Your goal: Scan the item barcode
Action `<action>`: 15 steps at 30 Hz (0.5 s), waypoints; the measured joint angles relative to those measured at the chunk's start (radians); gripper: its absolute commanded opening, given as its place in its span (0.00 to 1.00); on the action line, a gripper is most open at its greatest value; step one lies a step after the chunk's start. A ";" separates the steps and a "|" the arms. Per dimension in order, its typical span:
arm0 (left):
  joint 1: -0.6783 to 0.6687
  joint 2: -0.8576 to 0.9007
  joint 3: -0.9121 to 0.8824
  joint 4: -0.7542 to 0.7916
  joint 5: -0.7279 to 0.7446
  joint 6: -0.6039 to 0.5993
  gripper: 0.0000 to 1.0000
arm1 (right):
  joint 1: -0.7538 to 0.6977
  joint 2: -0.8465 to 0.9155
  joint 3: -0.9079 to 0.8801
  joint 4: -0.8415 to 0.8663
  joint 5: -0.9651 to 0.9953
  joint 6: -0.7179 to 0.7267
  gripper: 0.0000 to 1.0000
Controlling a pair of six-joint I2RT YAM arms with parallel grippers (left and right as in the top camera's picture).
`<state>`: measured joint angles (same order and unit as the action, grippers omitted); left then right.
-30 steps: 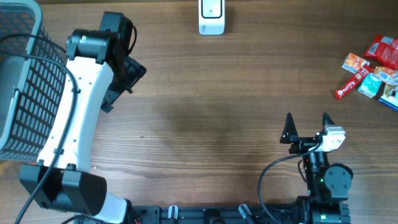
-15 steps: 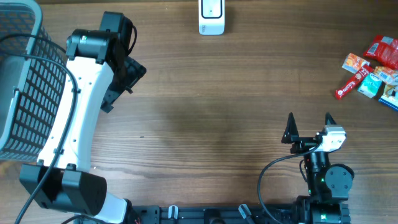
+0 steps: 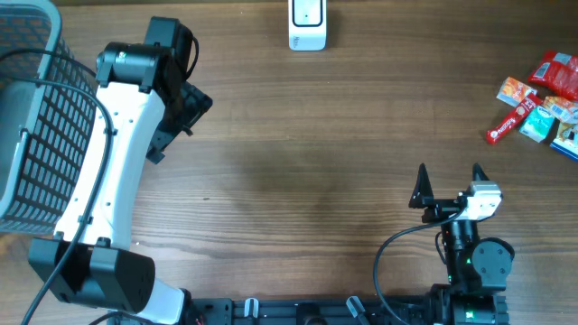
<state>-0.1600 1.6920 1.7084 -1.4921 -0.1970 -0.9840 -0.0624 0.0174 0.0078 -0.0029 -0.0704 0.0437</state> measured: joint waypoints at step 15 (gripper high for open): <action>0.000 0.000 0.000 0.000 0.000 0.000 1.00 | 0.000 0.000 0.000 0.000 0.000 -0.024 1.00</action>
<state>-0.1600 1.6920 1.7084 -1.4921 -0.1970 -0.9840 -0.0624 0.0174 0.0078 -0.0025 -0.0704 0.0200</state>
